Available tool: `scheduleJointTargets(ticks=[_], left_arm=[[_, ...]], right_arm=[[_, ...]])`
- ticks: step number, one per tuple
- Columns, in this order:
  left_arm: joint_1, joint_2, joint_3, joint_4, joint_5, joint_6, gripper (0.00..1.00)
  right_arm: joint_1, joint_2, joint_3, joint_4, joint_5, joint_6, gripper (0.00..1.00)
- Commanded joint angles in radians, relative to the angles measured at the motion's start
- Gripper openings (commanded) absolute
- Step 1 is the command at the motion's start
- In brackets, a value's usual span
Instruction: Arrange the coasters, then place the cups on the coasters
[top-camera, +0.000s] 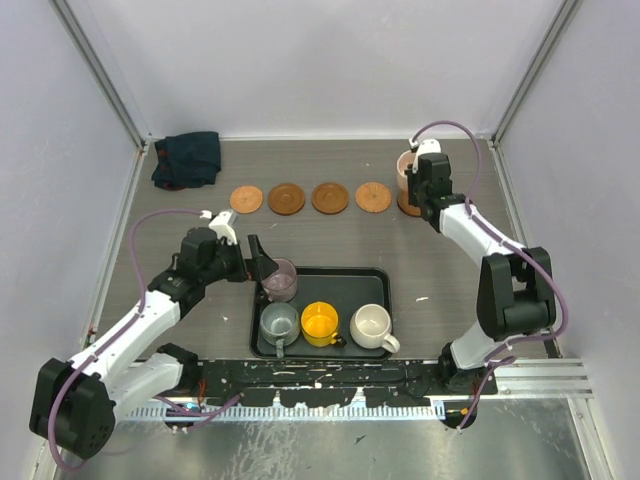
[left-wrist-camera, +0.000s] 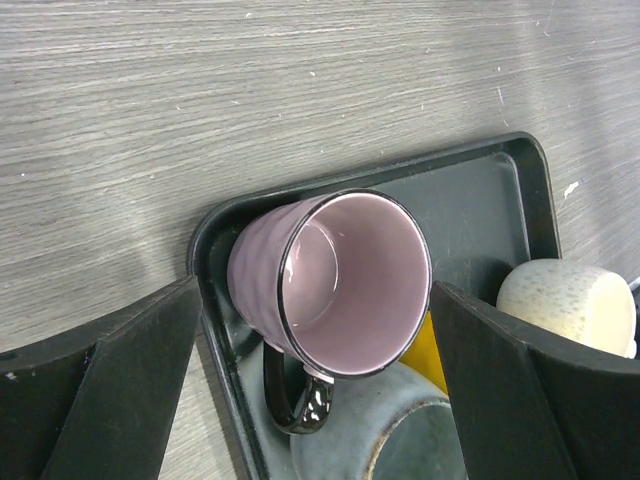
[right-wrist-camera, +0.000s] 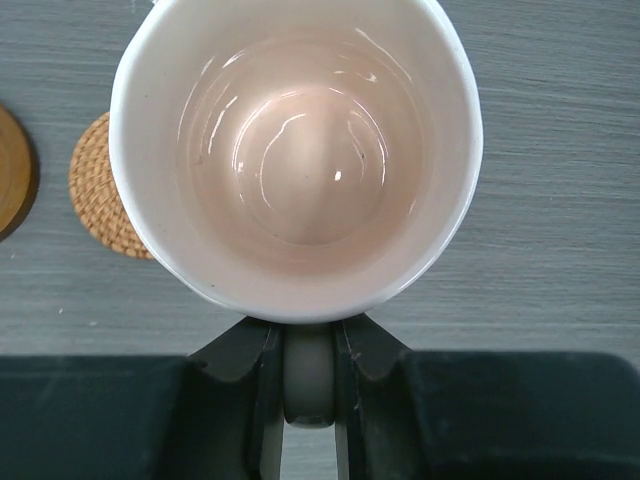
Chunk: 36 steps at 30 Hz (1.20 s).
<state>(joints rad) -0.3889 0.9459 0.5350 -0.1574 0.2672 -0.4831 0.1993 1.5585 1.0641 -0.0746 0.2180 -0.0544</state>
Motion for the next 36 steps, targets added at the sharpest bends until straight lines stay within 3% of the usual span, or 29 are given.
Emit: scheduleJointTargets(ticks=[1,36], left_arm=[[-0.004,0.029,0.042,0.082,-0.018,-0.005,0.98],[-0.004,0.083,0.041,0.091,-0.016,-0.009,0.98]], right_arm=[[-0.056,0.034,0.097,0.165,-0.074,0.010,0.01],[-0.148,0.186,0.064,0.200,-0.127,0.088,0.01]])
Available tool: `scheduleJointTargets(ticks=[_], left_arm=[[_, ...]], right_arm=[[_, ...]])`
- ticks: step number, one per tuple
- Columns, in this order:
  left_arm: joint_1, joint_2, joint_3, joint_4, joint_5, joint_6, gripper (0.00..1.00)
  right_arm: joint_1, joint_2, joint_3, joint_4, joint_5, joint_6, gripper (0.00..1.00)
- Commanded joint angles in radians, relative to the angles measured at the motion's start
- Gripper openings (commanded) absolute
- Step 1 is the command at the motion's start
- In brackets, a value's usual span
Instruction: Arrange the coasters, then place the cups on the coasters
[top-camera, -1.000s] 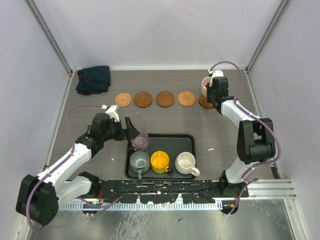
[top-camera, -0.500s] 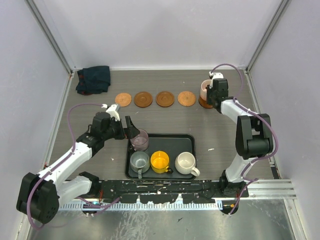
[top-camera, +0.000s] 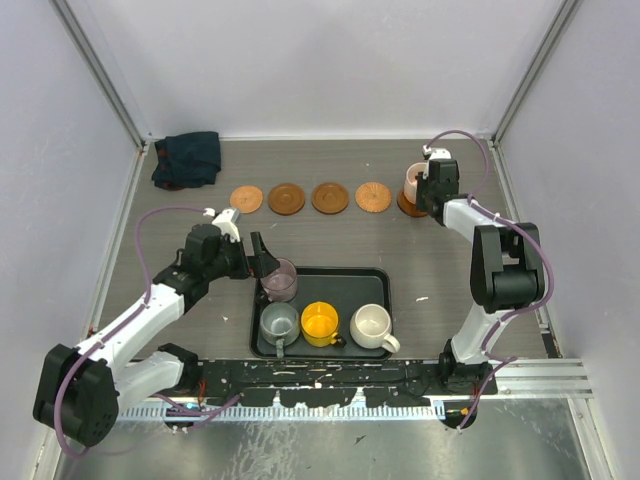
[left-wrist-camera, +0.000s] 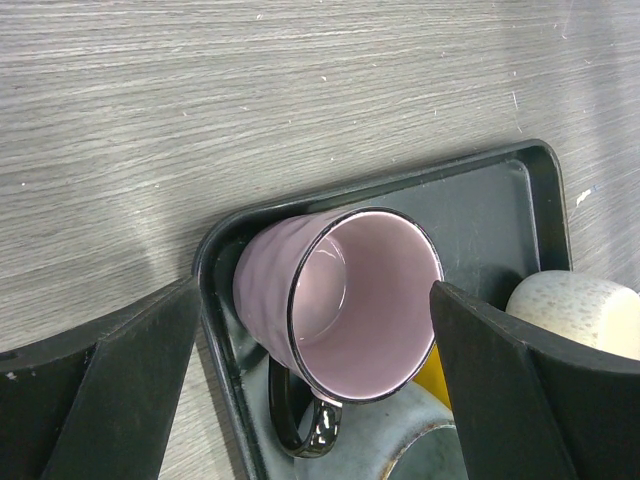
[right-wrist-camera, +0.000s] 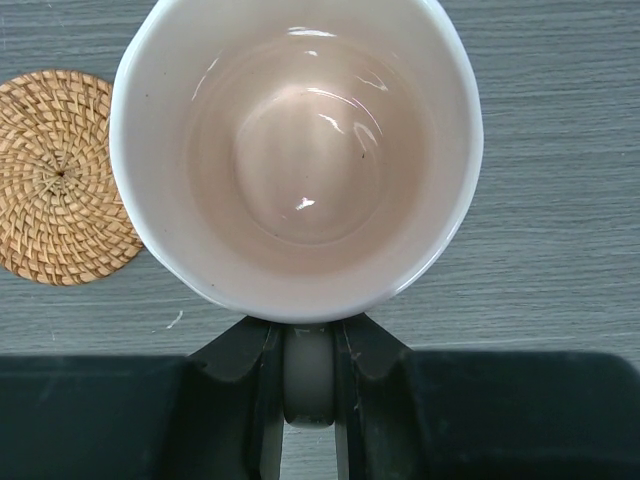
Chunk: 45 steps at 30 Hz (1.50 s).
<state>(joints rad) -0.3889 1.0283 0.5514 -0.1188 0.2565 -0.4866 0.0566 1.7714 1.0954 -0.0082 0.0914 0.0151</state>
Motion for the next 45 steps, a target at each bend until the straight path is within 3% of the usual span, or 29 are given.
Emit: scheduleJointTargets(ticks=[1,25,28,35,45], left_arm=[[-0.004,0.001,0.025,0.053,-0.005,-0.006,0.98],[-0.004,-0.004,0.018,0.055,0.004,-0.008,0.98],[-0.004,-0.009,0.018,0.053,0.003,-0.008,0.98],[-0.004,-0.006,0.021,0.051,0.006,-0.007,0.98],[-0.004,-0.034,0.013,0.044,0.007,-0.011,0.98]], right_arm=[[-0.006,-0.027,0.029,0.134,-0.001,0.020,0.01],[-0.006,-0.059,-0.014,0.126,-0.002,0.040,0.01],[-0.006,-0.064,-0.014,0.118,0.001,0.042,0.09],[-0.006,-0.088,-0.017,0.110,-0.003,0.043,0.37],[-0.006,-0.111,-0.033,0.105,-0.008,0.051,0.46]])
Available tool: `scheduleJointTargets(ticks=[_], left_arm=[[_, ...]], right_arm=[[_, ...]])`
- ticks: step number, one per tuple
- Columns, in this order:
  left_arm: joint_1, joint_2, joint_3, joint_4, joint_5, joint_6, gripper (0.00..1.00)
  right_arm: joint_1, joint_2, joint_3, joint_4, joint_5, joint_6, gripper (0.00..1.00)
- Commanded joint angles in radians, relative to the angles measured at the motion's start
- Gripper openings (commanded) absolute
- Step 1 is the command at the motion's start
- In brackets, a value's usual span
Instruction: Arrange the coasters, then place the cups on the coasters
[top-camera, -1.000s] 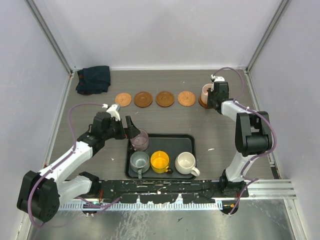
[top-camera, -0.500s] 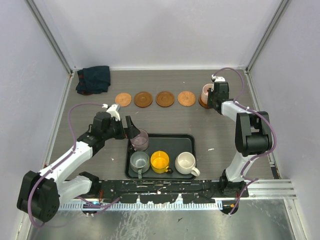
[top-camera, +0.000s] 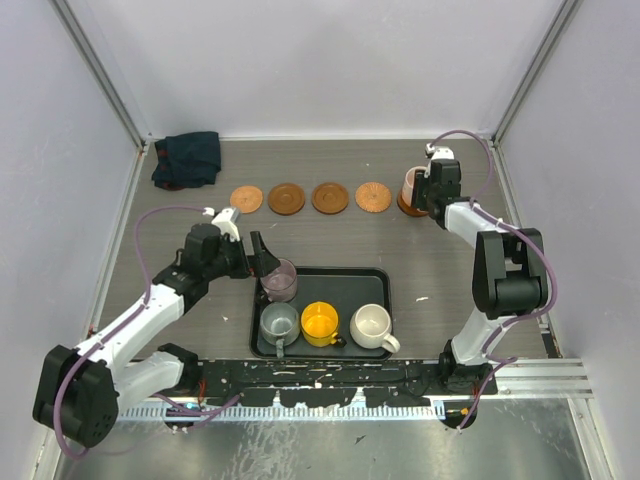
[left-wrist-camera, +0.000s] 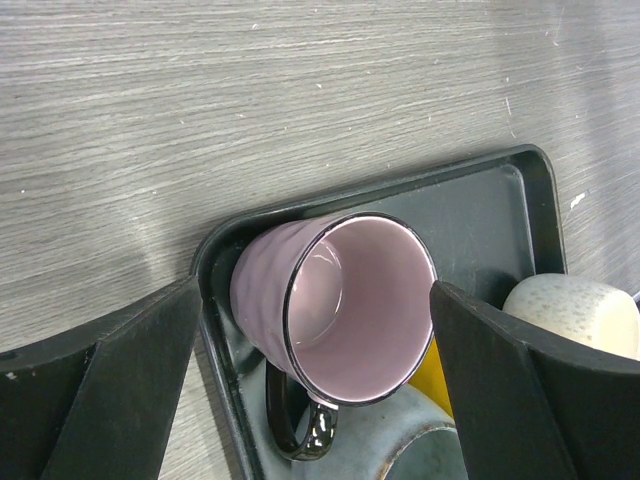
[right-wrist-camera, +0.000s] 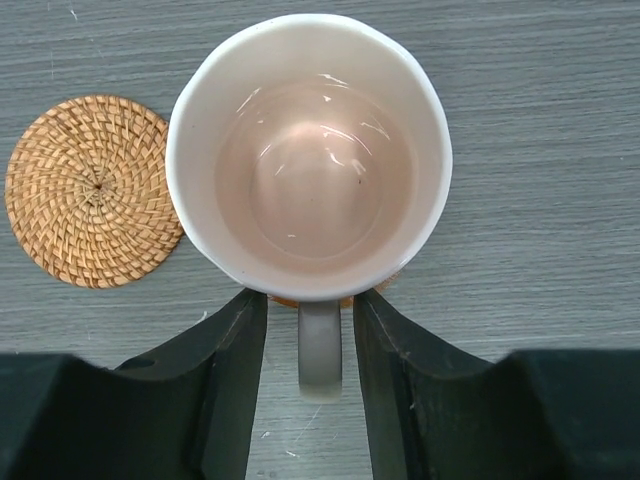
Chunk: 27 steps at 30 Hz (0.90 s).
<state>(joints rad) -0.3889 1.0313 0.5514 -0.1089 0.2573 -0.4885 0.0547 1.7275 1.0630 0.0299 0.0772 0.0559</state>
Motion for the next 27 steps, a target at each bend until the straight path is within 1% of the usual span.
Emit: scheduleJointTargets(ticks=[1,4,7,8,10,12,16,17,18,20,23,25,27], left_arm=[[-0.004,-0.041,0.011,0.032,0.007,-0.009,0.98],[-0.004,-0.058,0.005,0.030,0.009,-0.004,0.98],[-0.004,-0.076,0.000,0.028,0.011,-0.001,0.98],[-0.004,-0.081,-0.002,0.026,0.012,-0.001,0.98],[-0.005,-0.087,-0.002,0.021,0.013,-0.001,0.98],[-0.004,-0.091,-0.005,0.018,0.014,-0.002,0.98],[-0.004,-0.098,-0.006,0.018,0.016,-0.004,0.98],[-0.004,-0.097,-0.007,0.018,0.015,-0.005,0.98],[-0.004,-0.098,-0.006,0.018,0.018,-0.005,0.98],[-0.004,-0.100,-0.008,0.020,0.020,-0.004,0.98],[-0.005,-0.097,-0.007,0.021,0.027,-0.001,0.98],[-0.004,-0.099,-0.008,0.016,0.033,-0.001,0.98],[-0.004,-0.108,-0.010,0.009,0.040,-0.001,0.98]], right_arm=[[-0.004,-0.074,-0.006,0.070,0.007,0.015,0.48],[-0.004,-0.110,-0.039,0.084,0.002,0.025,0.53],[-0.004,-0.167,-0.077,0.101,-0.007,0.035,0.62],[-0.004,-0.199,-0.092,0.105,-0.011,0.041,0.66],[-0.004,-0.248,-0.113,0.100,-0.024,0.047,0.69],[-0.001,-0.301,-0.129,0.067,-0.039,0.059,0.71],[0.026,-0.453,-0.184,0.003,-0.079,0.094,0.81],[0.036,-0.495,-0.190,-0.030,-0.089,0.102,0.82],[0.051,-0.532,-0.191,-0.068,-0.097,0.109,0.82],[0.097,-0.596,-0.186,-0.146,-0.093,0.121,0.87],[0.199,-0.656,-0.172,-0.279,-0.079,0.148,0.90],[0.286,-0.680,-0.172,-0.364,-0.052,0.162,0.90],[0.345,-0.696,-0.171,-0.457,-0.039,0.182,0.87]])
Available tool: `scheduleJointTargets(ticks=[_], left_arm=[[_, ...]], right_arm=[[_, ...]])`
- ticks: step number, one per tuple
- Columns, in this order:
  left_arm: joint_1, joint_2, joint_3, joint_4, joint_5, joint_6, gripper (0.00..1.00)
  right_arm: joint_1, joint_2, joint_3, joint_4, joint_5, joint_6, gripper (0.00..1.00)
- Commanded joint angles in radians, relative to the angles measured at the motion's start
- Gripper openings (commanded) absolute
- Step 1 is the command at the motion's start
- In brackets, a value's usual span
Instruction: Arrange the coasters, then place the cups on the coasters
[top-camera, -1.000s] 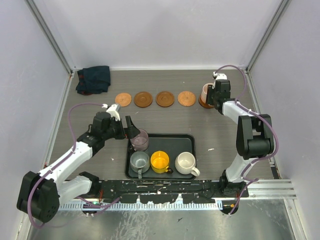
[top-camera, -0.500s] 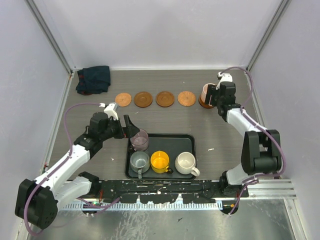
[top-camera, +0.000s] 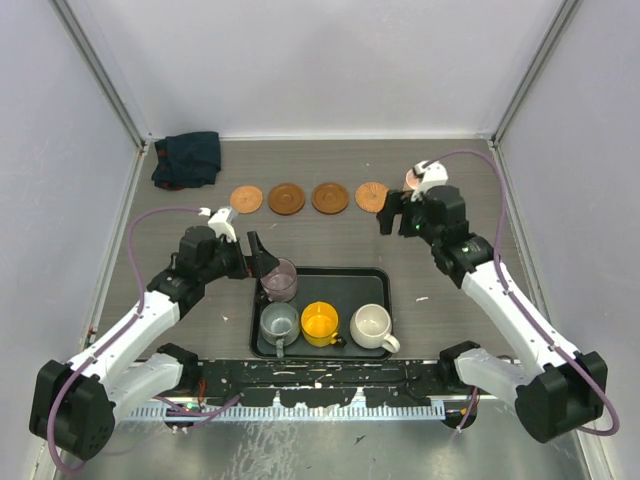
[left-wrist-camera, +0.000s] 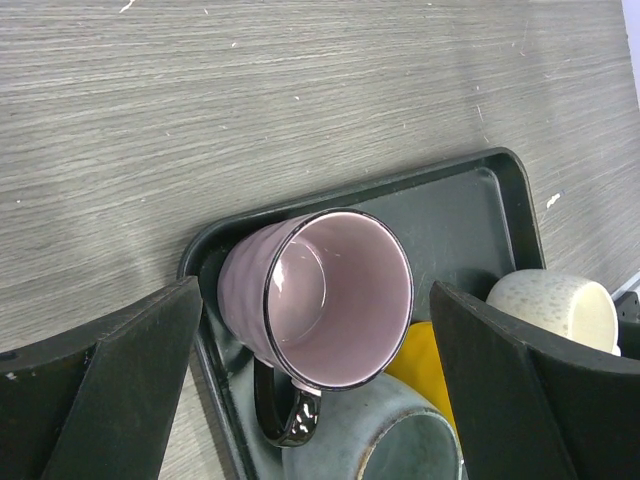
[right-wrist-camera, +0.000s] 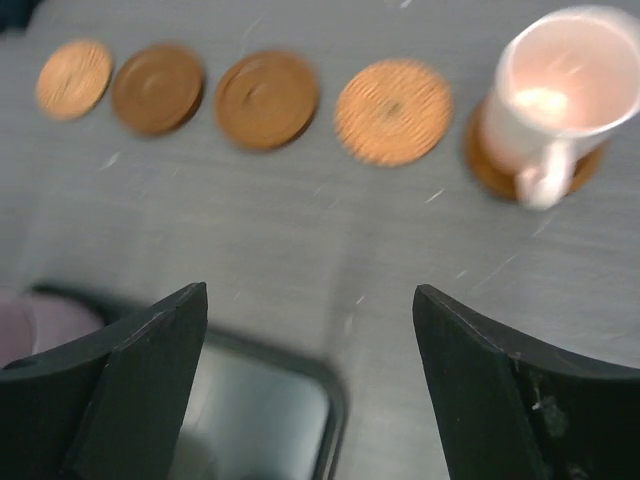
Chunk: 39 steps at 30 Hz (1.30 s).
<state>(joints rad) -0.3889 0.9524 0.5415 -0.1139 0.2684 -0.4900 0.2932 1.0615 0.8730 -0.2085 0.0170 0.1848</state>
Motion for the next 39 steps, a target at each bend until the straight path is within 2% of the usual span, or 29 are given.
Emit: scheduleJointTargets(ticks=[1,6,9,15,23,39], left_arm=[[-0.004,-0.034,-0.004,0.009,0.031,0.001,0.98],[-0.004,-0.066,-0.011,-0.015,0.027,0.005,0.98],[-0.004,-0.074,-0.012,-0.027,0.028,0.005,0.98],[-0.005,-0.099,-0.016,-0.046,0.026,0.002,0.98],[-0.004,-0.100,-0.030,-0.067,0.028,0.005,0.98],[-0.004,-0.132,-0.068,-0.074,0.031,-0.016,0.98]], right_arm=[[0.136,-0.040,0.018,-0.262,0.025,0.060,0.85],[0.250,-0.046,0.053,-0.504,0.052,0.102,0.78],[0.308,-0.057,0.078,-0.575,0.064,0.148,0.73],[0.345,-0.081,0.077,-0.696,0.084,0.247,0.66],[0.419,-0.121,-0.035,-0.659,0.038,0.329,0.63],[0.508,0.045,-0.132,-0.506,0.061,0.353,0.54]])
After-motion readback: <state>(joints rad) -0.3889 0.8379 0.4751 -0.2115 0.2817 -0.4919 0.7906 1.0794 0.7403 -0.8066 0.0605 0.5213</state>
